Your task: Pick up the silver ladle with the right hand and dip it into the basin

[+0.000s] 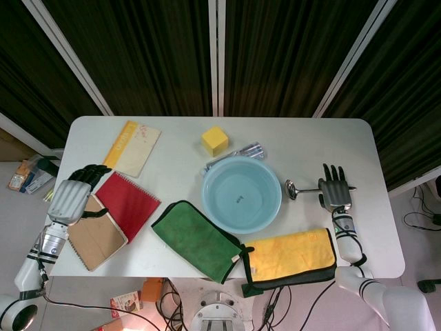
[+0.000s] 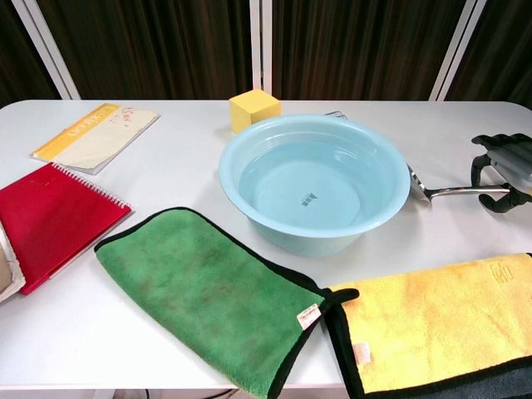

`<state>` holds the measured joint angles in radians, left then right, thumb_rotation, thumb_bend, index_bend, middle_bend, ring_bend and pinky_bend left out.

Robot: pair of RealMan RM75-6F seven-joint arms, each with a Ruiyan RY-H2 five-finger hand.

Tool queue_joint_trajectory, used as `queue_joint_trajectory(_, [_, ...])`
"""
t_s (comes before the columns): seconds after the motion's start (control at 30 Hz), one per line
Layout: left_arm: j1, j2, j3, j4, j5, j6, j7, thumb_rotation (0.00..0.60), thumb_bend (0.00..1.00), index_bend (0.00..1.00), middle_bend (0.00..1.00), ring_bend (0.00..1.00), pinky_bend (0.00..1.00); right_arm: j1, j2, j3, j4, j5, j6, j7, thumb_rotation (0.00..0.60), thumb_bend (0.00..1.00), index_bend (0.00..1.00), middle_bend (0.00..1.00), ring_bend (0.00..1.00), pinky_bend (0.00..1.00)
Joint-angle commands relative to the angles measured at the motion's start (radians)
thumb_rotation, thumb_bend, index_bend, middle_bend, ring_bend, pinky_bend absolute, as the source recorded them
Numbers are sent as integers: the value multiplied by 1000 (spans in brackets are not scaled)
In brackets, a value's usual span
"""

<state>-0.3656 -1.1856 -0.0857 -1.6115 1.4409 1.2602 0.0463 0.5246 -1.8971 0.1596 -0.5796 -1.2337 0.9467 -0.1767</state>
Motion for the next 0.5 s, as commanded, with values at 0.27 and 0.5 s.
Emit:
queue_joint_trajectory(0.27, [-5,-4,3,6,-11,-18,3,600,29,184,153,119,226,0,-22,2,35,-15,-5,3,600,437,514,0,0,0])
queue_joint_trajectory(0.5, [-8,-4,4,10,-16,-28,4,600,29,184,149,119,227,-3,-37,4,61,-20,-12,-1,600,438,517,0,0,0])
